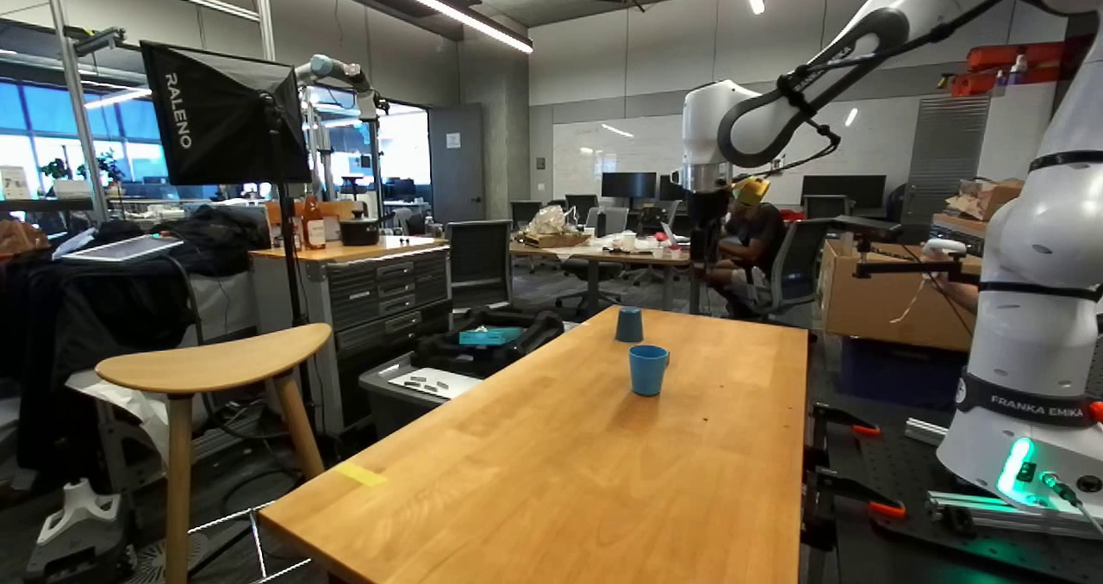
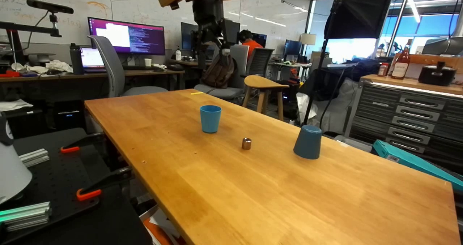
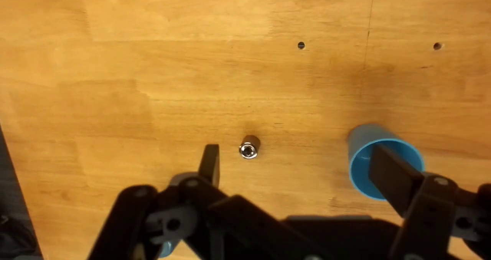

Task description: Put the silver stem cap in the light blue cup

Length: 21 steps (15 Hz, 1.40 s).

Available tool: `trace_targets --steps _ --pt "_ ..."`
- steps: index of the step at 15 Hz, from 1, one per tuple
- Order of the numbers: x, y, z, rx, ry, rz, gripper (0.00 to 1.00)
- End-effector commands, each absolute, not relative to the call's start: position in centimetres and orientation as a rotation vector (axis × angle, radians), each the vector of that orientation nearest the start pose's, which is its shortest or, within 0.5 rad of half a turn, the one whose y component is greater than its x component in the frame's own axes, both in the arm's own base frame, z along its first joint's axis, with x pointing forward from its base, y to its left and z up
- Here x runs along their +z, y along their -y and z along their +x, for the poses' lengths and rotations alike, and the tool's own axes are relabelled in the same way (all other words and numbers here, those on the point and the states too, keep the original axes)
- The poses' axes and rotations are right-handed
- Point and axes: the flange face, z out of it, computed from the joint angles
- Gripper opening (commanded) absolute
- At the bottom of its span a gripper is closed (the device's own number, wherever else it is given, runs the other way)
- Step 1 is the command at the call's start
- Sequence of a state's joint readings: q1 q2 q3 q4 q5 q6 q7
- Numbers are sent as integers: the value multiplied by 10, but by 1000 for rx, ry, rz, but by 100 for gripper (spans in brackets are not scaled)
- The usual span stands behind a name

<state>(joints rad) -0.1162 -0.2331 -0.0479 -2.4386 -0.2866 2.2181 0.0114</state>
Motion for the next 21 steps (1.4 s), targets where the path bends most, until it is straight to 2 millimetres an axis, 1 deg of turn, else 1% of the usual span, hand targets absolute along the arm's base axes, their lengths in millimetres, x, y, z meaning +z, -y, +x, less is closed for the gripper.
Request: trace_targets --steps 1,2,5,8,11,13,15,16,19,21 --pt "359 130 508 80 -314 -3298 100" --pt "344 142 519 97 -400 -3276 100" --pt "297 169 557 67 -609 -3237 100" --pt "241 183 589 0 -767 -3179 100" --pt "203 187 608 -9 -842 -3141 100" --pt "187 186 613 16 -868 -3119 100" --pt "179 182 610 96 -905 -3086 100" --pt "175 180 608 131 -927 -3071 100" --pt "172 178 591 235 -986 -3016 100" --pt "167 176 584 297 -1017 -2990 100"
